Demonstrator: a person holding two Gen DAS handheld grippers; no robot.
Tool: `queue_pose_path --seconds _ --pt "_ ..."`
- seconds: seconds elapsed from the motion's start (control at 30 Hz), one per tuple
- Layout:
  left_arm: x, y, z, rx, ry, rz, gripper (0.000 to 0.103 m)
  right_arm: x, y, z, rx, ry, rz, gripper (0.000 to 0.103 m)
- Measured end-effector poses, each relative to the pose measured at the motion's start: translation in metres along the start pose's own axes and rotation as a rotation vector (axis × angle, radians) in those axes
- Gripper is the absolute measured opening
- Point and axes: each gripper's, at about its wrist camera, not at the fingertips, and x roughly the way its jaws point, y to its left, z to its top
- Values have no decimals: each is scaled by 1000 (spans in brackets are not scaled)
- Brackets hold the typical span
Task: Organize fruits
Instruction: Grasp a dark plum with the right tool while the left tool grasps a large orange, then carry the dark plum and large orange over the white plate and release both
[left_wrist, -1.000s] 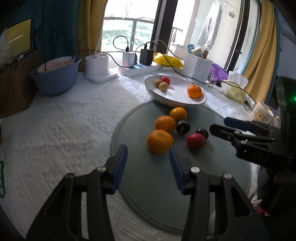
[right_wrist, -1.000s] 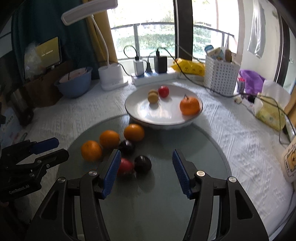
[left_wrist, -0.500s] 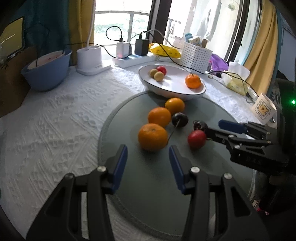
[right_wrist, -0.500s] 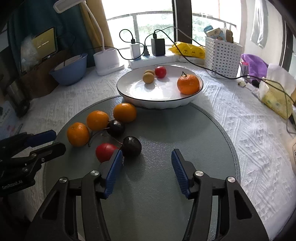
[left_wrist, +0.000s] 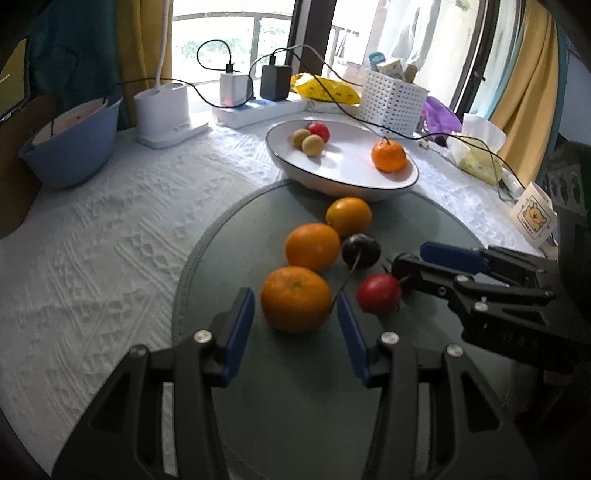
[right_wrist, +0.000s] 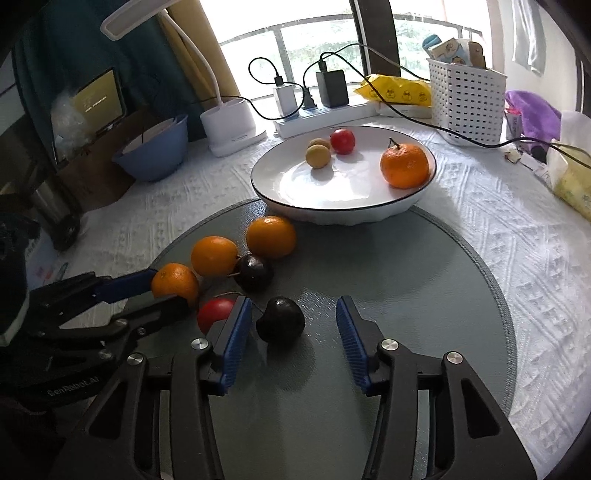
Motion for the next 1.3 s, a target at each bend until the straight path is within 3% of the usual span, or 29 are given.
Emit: queue_pose_path --seconds 0.07,0.2,0.83,1.3 --pt "3 0 0 3 7 3 48 2 1 0 -1 8 20 34" --pt "6 2 -1 3 5 2 44 4 3 -1 -10 14 38 29" --pt "-24 -5 0 34 -57 -14 41 -22 0 -1 -14 -47 6 29" --pt "-29 -19 30 91 -103 -28 41 -33 -17 20 -6 -108 -6 29"
